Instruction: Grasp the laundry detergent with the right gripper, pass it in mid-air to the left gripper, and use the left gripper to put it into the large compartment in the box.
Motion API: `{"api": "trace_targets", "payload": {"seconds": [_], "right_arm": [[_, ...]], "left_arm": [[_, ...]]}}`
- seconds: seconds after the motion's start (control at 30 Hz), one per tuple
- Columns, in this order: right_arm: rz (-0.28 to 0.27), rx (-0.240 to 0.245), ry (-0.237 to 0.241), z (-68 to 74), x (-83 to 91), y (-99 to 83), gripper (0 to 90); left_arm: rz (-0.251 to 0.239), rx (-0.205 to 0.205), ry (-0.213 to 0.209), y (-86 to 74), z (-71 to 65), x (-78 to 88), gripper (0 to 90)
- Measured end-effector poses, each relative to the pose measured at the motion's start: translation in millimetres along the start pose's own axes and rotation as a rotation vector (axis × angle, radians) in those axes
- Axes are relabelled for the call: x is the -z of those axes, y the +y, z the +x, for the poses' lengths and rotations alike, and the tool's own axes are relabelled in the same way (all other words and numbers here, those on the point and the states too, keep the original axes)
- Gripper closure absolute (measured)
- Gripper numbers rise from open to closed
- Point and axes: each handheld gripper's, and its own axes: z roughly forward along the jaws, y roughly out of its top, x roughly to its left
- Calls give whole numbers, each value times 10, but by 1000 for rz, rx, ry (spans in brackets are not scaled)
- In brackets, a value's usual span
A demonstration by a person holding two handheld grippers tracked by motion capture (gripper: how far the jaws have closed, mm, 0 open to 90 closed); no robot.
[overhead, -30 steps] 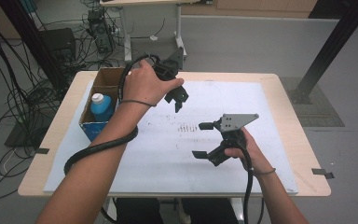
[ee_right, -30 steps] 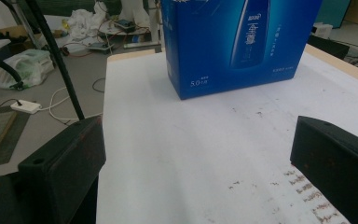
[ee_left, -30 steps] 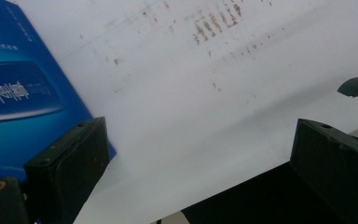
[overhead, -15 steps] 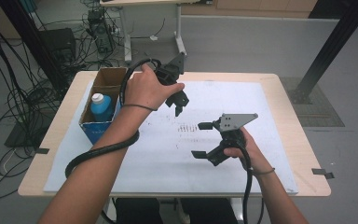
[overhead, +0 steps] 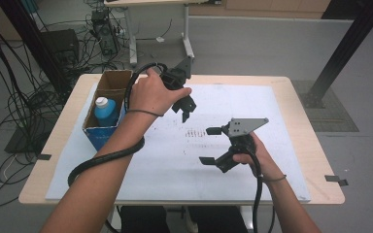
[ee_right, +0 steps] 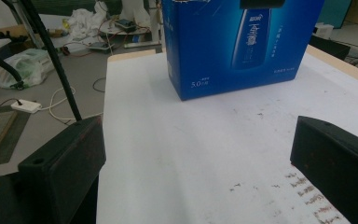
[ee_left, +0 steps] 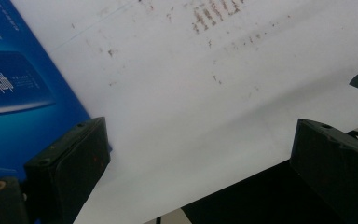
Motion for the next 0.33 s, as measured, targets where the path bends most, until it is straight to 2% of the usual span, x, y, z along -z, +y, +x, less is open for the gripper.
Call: {"api": "trace_targets", "payload": {"seconds": [0.33], "right_arm": [[-5, -1, -1, -1, 11, -15, 33]], "left_arm": [[4, 3, -2, 8, -3, -10, 51]]}}
